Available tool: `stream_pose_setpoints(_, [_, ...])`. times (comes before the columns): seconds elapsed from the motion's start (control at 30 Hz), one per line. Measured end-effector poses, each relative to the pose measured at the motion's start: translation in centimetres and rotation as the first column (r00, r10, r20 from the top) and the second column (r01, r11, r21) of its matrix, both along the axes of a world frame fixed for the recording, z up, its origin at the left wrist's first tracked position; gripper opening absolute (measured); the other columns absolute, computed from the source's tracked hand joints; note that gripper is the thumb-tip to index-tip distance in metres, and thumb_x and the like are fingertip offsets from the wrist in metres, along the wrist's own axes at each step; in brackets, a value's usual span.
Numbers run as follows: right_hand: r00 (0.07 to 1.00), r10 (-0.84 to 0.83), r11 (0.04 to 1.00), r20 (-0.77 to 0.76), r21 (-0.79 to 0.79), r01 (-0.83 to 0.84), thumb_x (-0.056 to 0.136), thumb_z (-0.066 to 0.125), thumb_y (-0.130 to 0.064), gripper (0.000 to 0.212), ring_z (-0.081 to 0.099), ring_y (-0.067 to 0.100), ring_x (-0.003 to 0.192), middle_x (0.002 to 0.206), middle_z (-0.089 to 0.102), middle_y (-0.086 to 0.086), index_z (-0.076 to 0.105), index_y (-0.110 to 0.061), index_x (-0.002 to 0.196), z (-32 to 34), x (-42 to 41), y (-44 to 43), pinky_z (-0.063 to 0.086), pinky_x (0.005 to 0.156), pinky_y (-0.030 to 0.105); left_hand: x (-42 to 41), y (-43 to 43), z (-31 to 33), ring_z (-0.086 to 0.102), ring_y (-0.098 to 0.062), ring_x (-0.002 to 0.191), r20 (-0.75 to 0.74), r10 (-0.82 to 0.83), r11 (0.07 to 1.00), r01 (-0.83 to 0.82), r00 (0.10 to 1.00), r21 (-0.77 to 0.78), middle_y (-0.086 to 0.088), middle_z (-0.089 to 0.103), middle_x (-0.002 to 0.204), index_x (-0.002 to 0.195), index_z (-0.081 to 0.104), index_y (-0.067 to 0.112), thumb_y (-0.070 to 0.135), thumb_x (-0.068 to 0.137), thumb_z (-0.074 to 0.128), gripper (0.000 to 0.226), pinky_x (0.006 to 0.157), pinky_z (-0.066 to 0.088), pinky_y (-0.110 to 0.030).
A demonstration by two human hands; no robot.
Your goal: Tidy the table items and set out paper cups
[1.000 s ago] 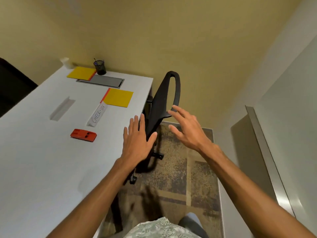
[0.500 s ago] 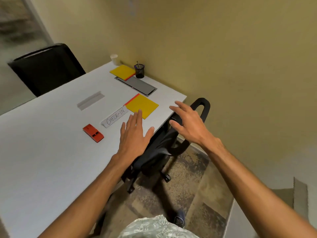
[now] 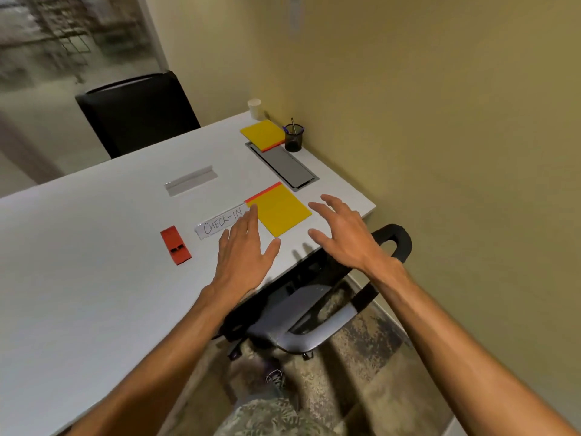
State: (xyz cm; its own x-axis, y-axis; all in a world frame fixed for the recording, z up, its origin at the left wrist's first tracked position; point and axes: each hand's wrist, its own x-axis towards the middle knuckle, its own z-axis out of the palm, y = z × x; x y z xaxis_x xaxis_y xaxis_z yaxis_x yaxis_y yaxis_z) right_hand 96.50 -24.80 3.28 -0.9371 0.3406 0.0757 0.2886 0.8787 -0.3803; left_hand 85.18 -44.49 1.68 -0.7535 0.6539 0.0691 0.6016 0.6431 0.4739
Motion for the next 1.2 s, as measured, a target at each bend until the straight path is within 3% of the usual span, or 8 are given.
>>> stream_pose_setpoints(0.23, [0.995, 0.037, 0.999, 0.096, -0.025, -0.035, 0.098, 0.051, -0.045, 0.061, 0.035, 0.03, 0.142, 0.16, 0.026, 0.01, 0.033, -0.025, 0.152, -2.2, -6.3, 4.5, 0.032, 0.111, 0.05, -5.6, 4.1, -2.4, 0.023, -0.025, 0.15, 0.05, 0.047, 0.999, -0.047, 0.998, 0.0, -0.007, 0.021, 0.164, 0.158, 0.007, 0.016, 0.051, 0.097, 0.047, 0.082, 0.12, 0.023, -0.048])
stream_pose_setpoints(0.37, [0.987, 0.054, 0.998, 0.151, -0.044, -0.048, 0.099, 0.051, -0.042, 0.058, 0.034, 0.032, 0.143, 0.158, 0.029, 0.013, 0.035, -0.023, 0.151, -4.0, -10.3, 7.7, 0.033, 0.11, 0.052, -8.2, 6.6, -4.6, 0.041, -0.03, 0.14, -0.027, 0.026, 0.999, -0.027, 0.999, -0.034, -0.014, 0.037, 0.156, 0.156, 0.02, 0.007, 0.046, 0.095, 0.055, 0.08, 0.114, 0.035, -0.047])
stream_pose_setpoints(0.57, [0.961, 0.126, 0.99, 0.246, -0.101, -0.103, 0.098, 0.054, -0.04, 0.058, 0.034, 0.033, 0.143, 0.156, 0.035, 0.014, 0.039, -0.019, 0.15, -7.2, -15.3, 11.6, 0.033, 0.112, 0.053, -11.2, 9.0, -8.0, 0.032, -0.029, 0.144, 0.168, 0.078, 0.997, -0.075, 0.983, -0.023, -0.01, 0.027, 0.161, 0.158, 0.008, 0.015, 0.048, 0.098, 0.048, 0.08, 0.113, 0.03, -0.045])
stream_pose_setpoints(0.73, [0.905, 0.246, 0.966, 0.346, -0.167, -0.199, 0.097, 0.058, -0.038, 0.062, 0.034, 0.029, 0.145, 0.158, 0.035, 0.009, 0.037, -0.016, 0.151, -12.4, -19.9, 15.4, 0.031, 0.116, 0.047, -12.4, 10.6, -12.2, 0.03, -0.026, 0.144, 0.314, 0.165, 0.985, -0.172, 0.935, -0.005, -0.009, 0.026, 0.16, 0.158, 0.012, 0.015, 0.044, 0.097, 0.053, 0.079, 0.114, 0.03, -0.037])
stream_pose_setpoints(0.93, [0.878, 0.309, 0.935, 0.366, -0.286, -0.21, 0.096, 0.061, -0.032, 0.056, 0.041, 0.026, 0.139, 0.152, 0.043, 0.006, 0.044, -0.017, 0.147, -19.2, -23.0, 18.4, 0.036, 0.114, 0.044, -13.2, 12.8, -17.4, 0.032, -0.021, 0.143, 0.541, 0.301, 0.938, -0.346, 0.785, -0.02, -0.004, 0.026, 0.159, 0.156, 0.018, 0.019, 0.048, 0.089, 0.066, 0.088, 0.107, 0.027, -0.026])
stream_pose_setpoints(1.07, [0.883, 0.265, 0.936, 0.388, -0.323, -0.139, 0.094, 0.061, -0.029, 0.055, 0.043, 0.026, 0.136, 0.149, 0.044, 0.007, 0.045, -0.018, 0.146, -22.2, -24.5, 20.2, 0.038, 0.111, 0.048, -14.3, 15.8, -19.9, 0.04, -0.023, 0.139, 0.613, 0.451, 0.853, -0.515, 0.649, -0.083, -0.007, 0.035, 0.155, 0.155, 0.025, 0.018, 0.048, 0.086, 0.07, 0.088, 0.111, 0.036, -0.035])
stream_pose_setpoints(1.2, [0.876, 0.225, 0.932, 0.427, -0.356, -0.065, 0.093, 0.061, -0.029, 0.057, 0.05, 0.032, 0.126, 0.141, 0.046, 0.014, 0.044, -0.013, 0.145, -24.5, -26.1, 21.4, 0.045, 0.102, 0.044, -15.4, 18.7, -21.7, 0.049, -0.029, 0.129, 0.708, 0.556, 0.7, -0.705, 0.436, -0.116, -0.013, 0.049, 0.142, 0.149, 0.033, 0.008, 0.041, 0.084, 0.075, 0.084, 0.105, 0.043, -0.041])
